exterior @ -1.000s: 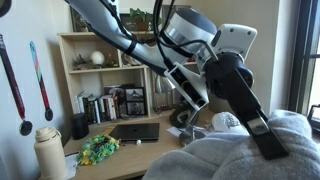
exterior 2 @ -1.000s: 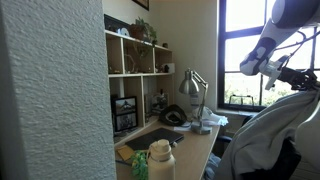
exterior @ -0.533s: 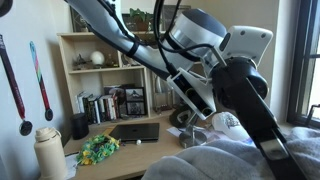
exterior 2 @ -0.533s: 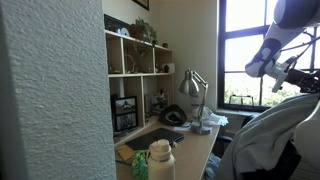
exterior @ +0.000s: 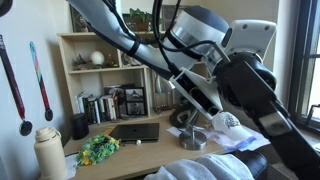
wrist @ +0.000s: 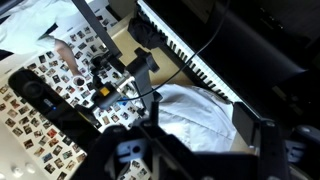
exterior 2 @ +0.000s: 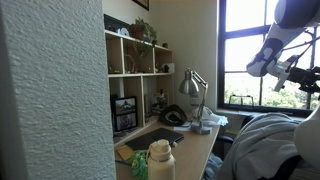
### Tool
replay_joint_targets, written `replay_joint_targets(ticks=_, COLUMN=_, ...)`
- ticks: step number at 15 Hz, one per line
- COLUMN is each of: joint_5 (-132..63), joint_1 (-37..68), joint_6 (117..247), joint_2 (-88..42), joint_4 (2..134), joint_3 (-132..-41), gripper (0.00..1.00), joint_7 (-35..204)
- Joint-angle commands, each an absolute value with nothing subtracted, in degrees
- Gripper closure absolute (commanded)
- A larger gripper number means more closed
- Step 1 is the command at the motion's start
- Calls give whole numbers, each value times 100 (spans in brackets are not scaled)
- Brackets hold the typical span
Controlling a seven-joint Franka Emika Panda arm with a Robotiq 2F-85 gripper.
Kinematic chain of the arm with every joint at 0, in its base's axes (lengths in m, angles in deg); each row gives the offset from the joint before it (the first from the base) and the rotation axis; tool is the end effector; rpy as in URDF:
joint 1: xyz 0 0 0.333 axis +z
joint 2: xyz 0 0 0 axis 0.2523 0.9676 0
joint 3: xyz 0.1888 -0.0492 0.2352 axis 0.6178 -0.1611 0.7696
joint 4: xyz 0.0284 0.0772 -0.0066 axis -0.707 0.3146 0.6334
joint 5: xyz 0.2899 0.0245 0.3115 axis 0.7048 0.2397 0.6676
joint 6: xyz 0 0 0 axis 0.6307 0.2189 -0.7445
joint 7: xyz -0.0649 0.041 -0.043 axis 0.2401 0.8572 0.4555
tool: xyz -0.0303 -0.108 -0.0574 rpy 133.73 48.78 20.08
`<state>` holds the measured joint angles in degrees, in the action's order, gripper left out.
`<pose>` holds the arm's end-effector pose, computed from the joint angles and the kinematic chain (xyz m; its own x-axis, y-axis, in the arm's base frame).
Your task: Hang the fleece on the headrest
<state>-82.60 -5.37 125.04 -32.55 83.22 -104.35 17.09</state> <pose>0.3425 -0.4426 0.4291 0.0037 -0.8429 0.5381 -0.5278 0.4554 0.7170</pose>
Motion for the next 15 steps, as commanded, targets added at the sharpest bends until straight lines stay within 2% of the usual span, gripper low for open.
replay_joint_targets(ticks=1, joint_5=-8208, joint_1=-461, joint_6=12660, joint_2=-3451, joint_4=8262, joint_3=-10297, gripper=0, joint_7=1613)
replay_joint_targets(ticks=15, joint_5=-6288, joint_1=510, joint_6=13295, joint_2=-4850, joint_4=8044, joint_3=-9206, gripper=0, joint_7=2900)
